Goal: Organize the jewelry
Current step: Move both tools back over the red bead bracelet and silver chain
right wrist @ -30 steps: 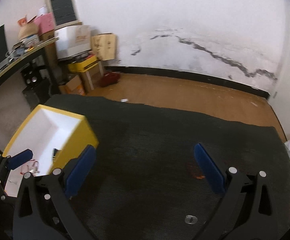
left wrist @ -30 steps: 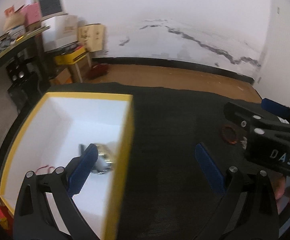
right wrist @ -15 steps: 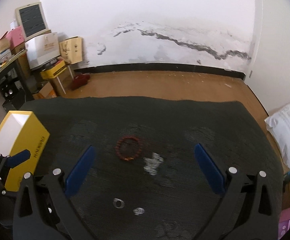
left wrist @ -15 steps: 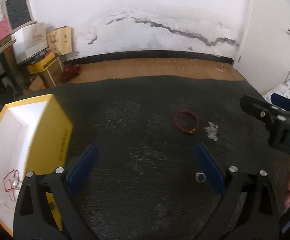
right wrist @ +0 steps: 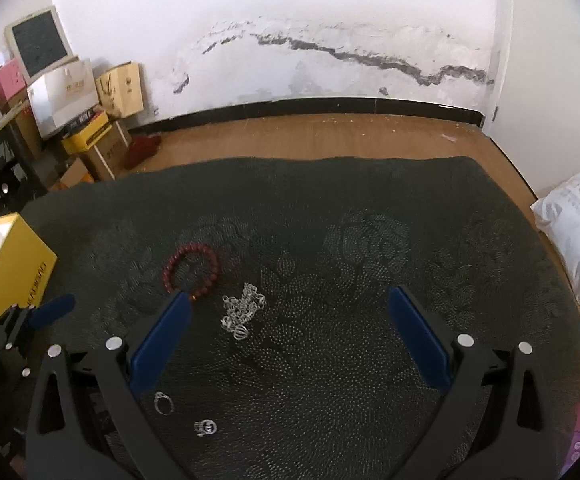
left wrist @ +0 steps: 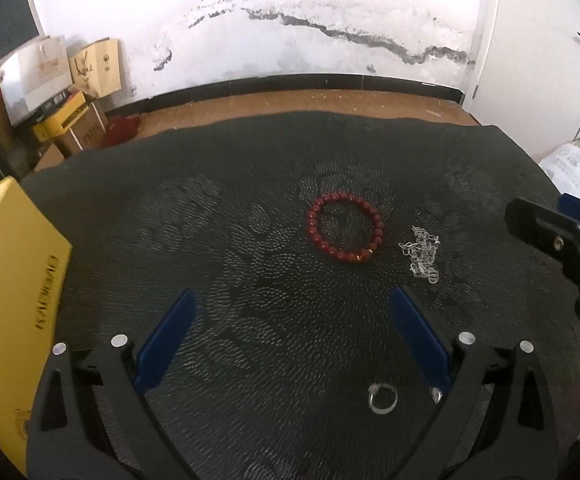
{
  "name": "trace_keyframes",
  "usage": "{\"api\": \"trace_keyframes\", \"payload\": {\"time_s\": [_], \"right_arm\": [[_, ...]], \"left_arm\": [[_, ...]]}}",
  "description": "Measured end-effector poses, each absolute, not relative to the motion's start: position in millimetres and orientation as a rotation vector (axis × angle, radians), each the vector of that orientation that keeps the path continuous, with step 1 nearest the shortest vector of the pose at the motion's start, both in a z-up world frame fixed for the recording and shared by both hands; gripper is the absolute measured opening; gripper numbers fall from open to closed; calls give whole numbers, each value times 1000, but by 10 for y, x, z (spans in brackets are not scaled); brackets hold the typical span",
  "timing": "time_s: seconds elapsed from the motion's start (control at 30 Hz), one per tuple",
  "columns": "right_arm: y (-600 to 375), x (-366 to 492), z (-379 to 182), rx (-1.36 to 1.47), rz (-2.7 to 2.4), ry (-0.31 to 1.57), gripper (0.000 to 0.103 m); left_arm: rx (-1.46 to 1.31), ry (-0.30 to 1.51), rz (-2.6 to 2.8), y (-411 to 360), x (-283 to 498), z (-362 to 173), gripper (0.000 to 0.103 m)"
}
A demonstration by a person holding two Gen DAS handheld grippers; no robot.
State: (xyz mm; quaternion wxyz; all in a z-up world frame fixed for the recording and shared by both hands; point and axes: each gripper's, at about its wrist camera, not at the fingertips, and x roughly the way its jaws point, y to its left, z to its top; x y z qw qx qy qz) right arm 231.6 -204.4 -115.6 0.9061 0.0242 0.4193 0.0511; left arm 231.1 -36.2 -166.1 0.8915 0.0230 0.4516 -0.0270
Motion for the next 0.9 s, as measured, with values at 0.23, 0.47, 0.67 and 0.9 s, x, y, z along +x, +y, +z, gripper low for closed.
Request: {"api": "trace_keyframes", "payload": {"time_s": [0.23, 0.47, 0.67, 0.9], "right_arm": [[-1990, 2452, -1520, 29, 128, 902, 96], [-1952, 2592, -1845, 4, 179, 953, 96], [-1877, 2678, -1883, -44, 277, 992, 96], [-1775, 2651, -1941, -225, 418, 1006, 97]], "left_arm": [[72, 977, -76, -341, 2486, -1972, 95], [97, 947, -123, -300, 2641, -2094, 96], [115, 946, -177, -284, 2712, -2102, 97], [152, 941, -247, -274, 2805, -2109, 97]]}}
